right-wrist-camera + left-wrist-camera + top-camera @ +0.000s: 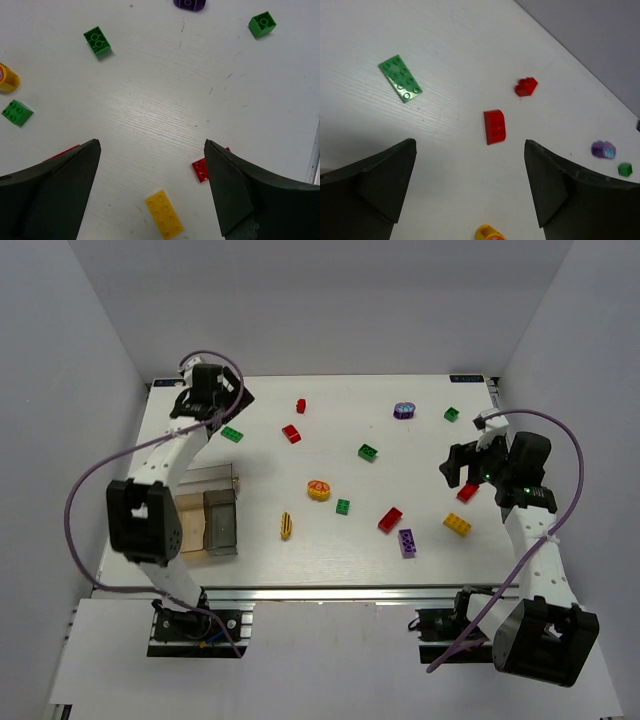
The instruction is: Sort the legos into containers by color
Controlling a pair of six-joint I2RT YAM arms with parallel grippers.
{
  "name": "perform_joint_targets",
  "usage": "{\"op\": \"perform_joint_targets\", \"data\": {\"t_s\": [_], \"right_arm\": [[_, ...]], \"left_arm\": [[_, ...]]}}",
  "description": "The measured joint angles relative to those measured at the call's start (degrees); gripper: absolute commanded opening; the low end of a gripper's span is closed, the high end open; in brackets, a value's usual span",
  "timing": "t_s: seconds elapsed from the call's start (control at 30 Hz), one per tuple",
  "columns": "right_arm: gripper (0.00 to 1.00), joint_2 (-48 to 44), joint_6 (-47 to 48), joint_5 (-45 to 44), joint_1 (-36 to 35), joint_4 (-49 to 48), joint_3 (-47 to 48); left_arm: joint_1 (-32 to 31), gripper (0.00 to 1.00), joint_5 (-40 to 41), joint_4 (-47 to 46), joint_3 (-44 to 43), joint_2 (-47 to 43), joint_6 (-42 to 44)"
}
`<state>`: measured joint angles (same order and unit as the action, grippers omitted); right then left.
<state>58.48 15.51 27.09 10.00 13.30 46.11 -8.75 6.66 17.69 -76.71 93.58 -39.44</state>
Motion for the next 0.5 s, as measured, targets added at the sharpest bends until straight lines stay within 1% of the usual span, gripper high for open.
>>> {"op": "perform_joint_targets", "data": {"t_s": [0.03,0.13,0.23,0.27,0.3,0.37,0.43,0.5], "right_arm": [[0.89,0.7,0.5,0.0,-0.1,0.8,0.5],[0.89,2.4,1.8,0.0,-0.5,2.5,1.6],[0.89,3.1,2.4,0.1,-1.1,3.7,1.9],[0.89,3.1,2.5,0.0,-1.3,3.8,1.9],[0.89,3.2,2.6,0.0,-1.5,3.9,1.9],[0.89,3.1,2.6,-0.1,-1.8,3.9,1.9],[0.89,2.8,2.5,-0.5,-2.0,3.8,1.9],[0.89,2.3,2.5,-1.0,-2.2,3.7,1.9]], "left_arm": [[0.0,0.98,1.7,2.3,-4.2,3.1,-1.1],[0.0,0.98,7.2,12.5,-21.4,16.0,-4.7],[0.0,0.93,11.8,23.7,-37.4,28.2,-7.8],[0.0,0.93,13.3,27.1,-42.4,32.1,-8.8],[0.0,0.90,14.6,29.9,-46.2,35.5,-9.7],[0.0,0.87,16.5,33.5,-48.9,39.3,-11.2],[0.0,0.84,17.6,36.8,-48.3,40.4,-12.1],[0.0,0.84,18.1,38.9,-47.7,40.5,-12.4]]}}
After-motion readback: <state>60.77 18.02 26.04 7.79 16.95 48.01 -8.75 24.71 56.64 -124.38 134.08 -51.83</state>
